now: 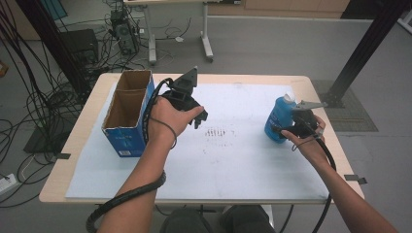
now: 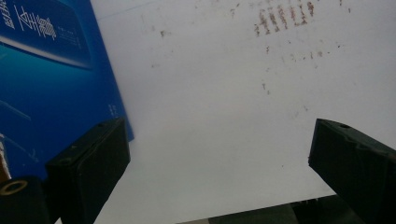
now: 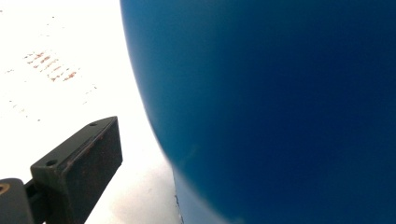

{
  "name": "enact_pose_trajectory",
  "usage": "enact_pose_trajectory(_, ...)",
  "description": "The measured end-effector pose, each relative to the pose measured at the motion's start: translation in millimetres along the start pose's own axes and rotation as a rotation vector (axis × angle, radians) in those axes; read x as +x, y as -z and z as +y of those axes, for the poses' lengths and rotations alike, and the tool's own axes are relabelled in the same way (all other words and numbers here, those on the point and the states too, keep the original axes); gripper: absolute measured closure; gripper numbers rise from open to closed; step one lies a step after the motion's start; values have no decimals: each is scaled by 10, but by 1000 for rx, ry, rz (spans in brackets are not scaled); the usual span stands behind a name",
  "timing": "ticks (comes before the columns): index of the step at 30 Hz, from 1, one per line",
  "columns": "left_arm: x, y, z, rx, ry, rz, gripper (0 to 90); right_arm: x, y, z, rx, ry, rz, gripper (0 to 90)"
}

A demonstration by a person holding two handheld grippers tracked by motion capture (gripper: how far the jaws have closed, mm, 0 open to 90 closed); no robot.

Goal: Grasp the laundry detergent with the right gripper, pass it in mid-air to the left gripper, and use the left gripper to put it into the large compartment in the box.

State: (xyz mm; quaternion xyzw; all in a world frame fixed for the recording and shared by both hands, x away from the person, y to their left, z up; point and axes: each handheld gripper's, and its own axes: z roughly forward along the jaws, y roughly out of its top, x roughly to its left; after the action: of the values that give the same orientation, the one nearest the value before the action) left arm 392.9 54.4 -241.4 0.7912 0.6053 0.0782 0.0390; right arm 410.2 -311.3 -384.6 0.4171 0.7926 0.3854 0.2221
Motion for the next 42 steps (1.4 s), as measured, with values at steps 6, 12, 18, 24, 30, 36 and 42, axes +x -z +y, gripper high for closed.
enact_pose_trajectory(6,1,7,2,-2,-1,-2,58,4,-2,2,-2,0,3,15)
enact_pose_trajectory(12,-3,-4,0,-1,-2,0,57,5,-4,0,-1,1,1,15)
enact_pose_trajectory(18,-1,-3,-4,1,-1,-1,57,3,-2,-4,-5,-3,6,15)
enact_pose_trajectory(24,2,7,0,-2,-4,-1,57,13,-6,-5,-6,0,7,15)
enact_pose_trajectory(30,1,14,2,-5,-3,-1,57,13,-4,-2,-10,2,7,15)
enact_pose_trajectory(36,-5,1,0,-3,-1,-2,57,15,-3,-5,-12,4,5,15)
enact_pose_trajectory(42,-1,13,4,-1,-5,-2,57,14,4,-1,-20,3,6,15)
